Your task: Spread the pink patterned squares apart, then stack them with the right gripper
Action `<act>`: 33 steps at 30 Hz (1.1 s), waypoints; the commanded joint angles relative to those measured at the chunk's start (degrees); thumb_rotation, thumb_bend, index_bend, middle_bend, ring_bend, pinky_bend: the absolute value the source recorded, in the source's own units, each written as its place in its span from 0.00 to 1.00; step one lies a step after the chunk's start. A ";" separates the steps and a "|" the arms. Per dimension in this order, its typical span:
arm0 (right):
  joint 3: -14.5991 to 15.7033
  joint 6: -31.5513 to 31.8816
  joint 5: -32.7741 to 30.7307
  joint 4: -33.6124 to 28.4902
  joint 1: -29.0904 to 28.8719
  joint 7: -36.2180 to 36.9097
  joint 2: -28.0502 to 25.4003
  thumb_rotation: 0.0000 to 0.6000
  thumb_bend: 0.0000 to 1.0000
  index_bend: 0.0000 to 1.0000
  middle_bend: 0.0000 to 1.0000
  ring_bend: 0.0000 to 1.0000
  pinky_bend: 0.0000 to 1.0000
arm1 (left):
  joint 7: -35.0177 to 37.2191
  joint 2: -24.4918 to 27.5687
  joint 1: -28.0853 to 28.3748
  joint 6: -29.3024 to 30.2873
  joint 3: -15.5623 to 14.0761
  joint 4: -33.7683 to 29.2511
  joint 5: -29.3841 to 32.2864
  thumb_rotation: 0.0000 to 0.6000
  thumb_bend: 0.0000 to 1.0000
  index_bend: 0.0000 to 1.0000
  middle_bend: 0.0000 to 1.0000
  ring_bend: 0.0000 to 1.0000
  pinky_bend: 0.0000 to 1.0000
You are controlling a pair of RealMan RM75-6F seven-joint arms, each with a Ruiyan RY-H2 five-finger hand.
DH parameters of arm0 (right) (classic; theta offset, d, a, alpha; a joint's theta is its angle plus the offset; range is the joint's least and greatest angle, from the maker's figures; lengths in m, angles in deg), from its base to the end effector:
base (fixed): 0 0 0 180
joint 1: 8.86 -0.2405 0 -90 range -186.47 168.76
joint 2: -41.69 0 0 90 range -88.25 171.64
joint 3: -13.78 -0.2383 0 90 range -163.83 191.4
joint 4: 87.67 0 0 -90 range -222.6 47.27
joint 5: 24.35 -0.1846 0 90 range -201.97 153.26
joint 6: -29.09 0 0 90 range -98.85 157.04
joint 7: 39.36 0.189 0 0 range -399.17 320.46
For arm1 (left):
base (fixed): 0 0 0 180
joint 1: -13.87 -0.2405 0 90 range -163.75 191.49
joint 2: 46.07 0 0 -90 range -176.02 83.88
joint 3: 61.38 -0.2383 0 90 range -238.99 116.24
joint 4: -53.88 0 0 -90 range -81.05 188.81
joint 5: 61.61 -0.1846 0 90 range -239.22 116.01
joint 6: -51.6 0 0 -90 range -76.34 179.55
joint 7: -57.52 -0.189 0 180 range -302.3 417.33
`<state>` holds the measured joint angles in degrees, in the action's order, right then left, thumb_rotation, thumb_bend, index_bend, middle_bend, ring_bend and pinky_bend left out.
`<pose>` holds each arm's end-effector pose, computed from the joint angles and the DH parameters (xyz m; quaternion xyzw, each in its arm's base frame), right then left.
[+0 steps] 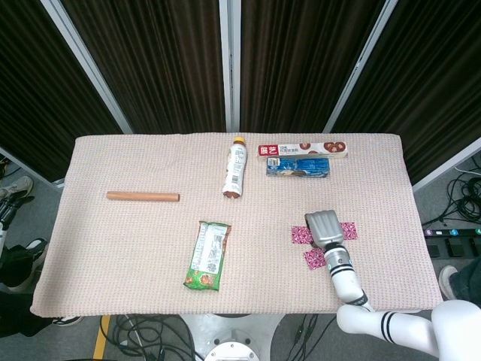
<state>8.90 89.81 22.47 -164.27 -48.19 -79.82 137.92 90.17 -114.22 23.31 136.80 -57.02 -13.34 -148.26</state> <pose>-0.2085 -0.3524 -0.0351 0.7366 -0.3679 0.2035 0.5298 -0.3264 0.2582 0.2080 -0.5530 -0.4103 -0.4841 0.5399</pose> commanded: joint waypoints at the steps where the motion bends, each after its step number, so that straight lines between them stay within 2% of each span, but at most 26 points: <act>1: -0.05 -1.02 -1.13 -0.53 0.16 -0.74 -0.49 0.97 0.00 0.45 1.00 1.00 0.98 | 0.08 0.01 0.00 0.04 0.02 0.01 -0.02 1.00 0.06 0.23 0.23 0.16 0.26; 5: -0.37 -1.82 -1.70 -1.69 0.22 -0.66 -1.14 0.95 0.00 0.41 1.00 1.00 0.98 | 0.13 0.02 0.01 0.06 0.03 -0.05 -0.06 1.00 0.06 0.23 0.23 0.16 0.26; 14: -1.17 -1.69 -2.73 -2.27 0.27 -0.90 -1.31 0.94 0.00 0.40 1.00 1.00 0.98 | 0.28 0.13 -0.10 0.18 0.00 0.01 -0.09 1.00 0.06 0.23 0.23 0.16 0.26; 23: -1.49 -2.24 -4.34 -0.99 0.12 -1.44 -0.12 0.71 0.00 0.40 1.00 1.00 0.98 | 0.70 0.01 -0.10 -0.02 0.04 0.48 0.07 1.00 0.06 0.23 0.23 0.16 0.26; 33: -1.73 -3.25 -5.38 -0.03 -0.36 -2.02 0.11 0.71 0.00 0.40 1.00 1.00 0.98 | 1.04 -0.14 -0.15 -0.15 0.04 0.97 0.19 1.00 0.06 0.23 0.23 0.16 0.26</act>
<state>7.14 86.64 17.15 -164.35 -48.51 -81.77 137.99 91.21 -114.36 23.16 136.65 -56.98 -12.36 -148.07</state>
